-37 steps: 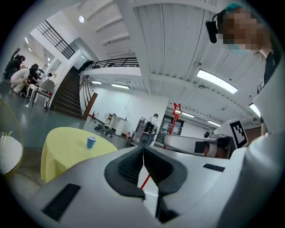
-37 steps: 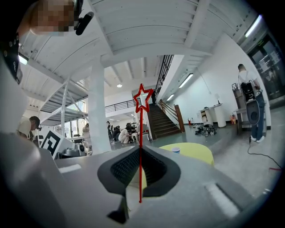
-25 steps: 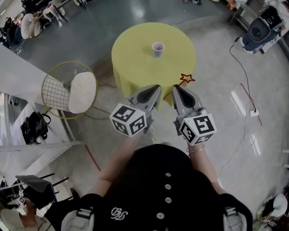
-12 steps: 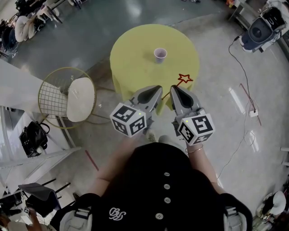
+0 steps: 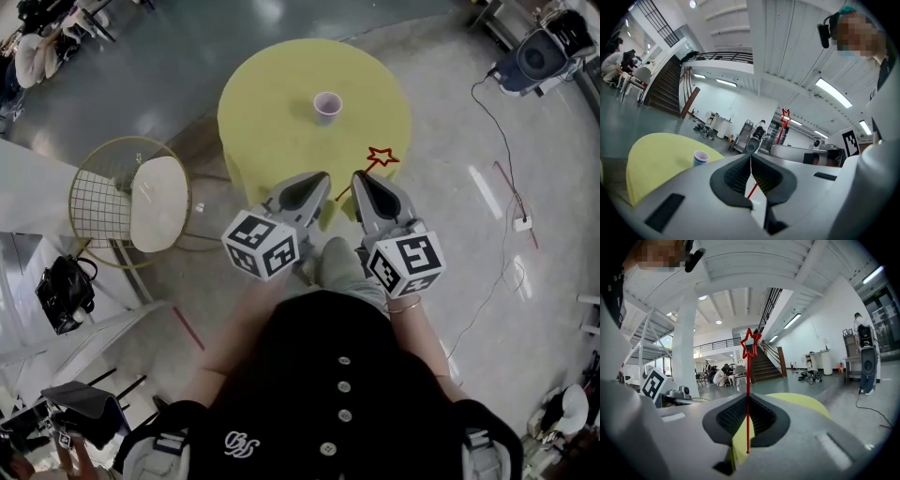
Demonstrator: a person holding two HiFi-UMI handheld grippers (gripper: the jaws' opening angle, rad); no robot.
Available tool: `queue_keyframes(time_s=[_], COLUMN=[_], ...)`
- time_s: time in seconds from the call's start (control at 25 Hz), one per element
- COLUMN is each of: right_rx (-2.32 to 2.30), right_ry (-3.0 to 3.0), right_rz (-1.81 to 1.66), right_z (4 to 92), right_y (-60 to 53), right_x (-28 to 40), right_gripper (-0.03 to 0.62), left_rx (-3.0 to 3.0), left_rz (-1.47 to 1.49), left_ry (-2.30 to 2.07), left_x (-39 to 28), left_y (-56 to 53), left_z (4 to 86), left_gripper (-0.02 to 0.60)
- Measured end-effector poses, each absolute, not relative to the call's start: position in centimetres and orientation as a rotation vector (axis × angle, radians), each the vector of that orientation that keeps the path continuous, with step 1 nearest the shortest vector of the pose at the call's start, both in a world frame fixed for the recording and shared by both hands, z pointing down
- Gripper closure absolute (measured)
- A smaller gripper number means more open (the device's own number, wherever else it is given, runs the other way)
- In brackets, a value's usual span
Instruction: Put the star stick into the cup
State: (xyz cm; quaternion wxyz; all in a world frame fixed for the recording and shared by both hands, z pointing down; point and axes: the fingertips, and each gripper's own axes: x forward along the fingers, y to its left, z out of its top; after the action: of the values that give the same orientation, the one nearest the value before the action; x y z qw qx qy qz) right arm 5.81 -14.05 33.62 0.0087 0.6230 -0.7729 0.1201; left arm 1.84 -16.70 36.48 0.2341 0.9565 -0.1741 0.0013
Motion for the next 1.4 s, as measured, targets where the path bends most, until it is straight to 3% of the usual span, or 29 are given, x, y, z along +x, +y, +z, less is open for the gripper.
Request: queue_keyframes(time_s=[0.76, 1.4], right_rx=[1.760, 1.590], right_ry=[-2.514, -2.626], right_rz=[0.421, 0.523], right_z=[33.8, 35.9], right_y=[-23.3, -31.9], right_x=[12.6, 15.0], right_gripper=[0.588, 0.588], left_rx=[2.563, 2.425], left_rz=[0.014, 0.055], left_ry=[-0.658, -0.864], left_x=[8.0, 8.7], left_y=[-24.7, -31.0], left_z=[37.3, 41.1], left_gripper=[0.566, 0.566])
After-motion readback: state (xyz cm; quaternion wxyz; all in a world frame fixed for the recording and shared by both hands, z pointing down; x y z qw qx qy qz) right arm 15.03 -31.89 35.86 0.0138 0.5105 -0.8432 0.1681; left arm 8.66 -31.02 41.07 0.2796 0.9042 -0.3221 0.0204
